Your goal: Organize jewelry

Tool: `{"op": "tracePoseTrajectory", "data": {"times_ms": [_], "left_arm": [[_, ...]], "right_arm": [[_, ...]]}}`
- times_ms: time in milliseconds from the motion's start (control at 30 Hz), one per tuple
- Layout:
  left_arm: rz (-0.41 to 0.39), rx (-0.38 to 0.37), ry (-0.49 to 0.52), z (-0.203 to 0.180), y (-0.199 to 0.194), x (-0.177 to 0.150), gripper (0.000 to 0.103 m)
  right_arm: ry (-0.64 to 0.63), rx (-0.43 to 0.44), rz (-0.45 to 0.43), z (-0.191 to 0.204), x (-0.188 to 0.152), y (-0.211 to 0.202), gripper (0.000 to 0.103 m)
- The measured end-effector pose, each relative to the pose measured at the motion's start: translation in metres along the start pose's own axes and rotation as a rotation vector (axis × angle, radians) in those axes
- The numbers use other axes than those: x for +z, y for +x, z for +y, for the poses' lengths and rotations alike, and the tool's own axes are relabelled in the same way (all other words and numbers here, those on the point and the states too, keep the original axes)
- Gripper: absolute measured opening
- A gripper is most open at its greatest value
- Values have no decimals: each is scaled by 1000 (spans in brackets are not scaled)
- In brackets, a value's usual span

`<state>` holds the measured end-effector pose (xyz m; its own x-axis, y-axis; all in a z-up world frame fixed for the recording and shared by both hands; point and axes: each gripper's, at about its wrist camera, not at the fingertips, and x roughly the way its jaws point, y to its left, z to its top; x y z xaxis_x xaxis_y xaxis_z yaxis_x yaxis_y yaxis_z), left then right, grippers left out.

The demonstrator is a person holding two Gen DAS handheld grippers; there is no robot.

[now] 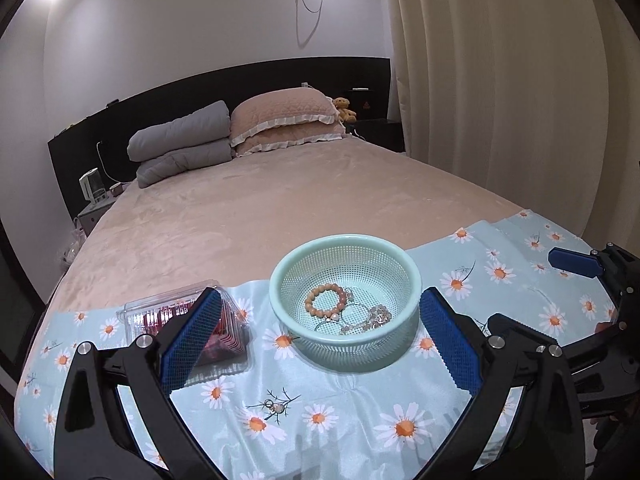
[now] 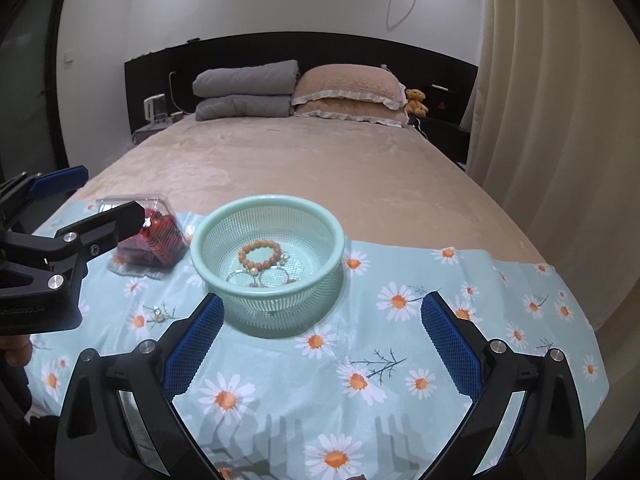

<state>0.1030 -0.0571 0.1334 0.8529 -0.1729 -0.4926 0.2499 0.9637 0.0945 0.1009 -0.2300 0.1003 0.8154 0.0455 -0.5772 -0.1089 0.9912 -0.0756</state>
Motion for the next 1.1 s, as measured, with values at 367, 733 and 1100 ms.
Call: {"op": "tracePoseTrajectory", "data": {"times_ms": [367, 733, 1100], "left_arm": [[-29, 0, -11, 1, -47, -11, 97], [-26, 10, -27, 5, -76, -26, 97], [-31, 51, -47, 17, -98, -36, 97]], "right_arm": [[-31, 13, -41, 16, -7, -45, 95], [-76, 19, -66, 34, -15, -76, 95], [-66, 20, -85, 39, -21, -99, 95]]}}
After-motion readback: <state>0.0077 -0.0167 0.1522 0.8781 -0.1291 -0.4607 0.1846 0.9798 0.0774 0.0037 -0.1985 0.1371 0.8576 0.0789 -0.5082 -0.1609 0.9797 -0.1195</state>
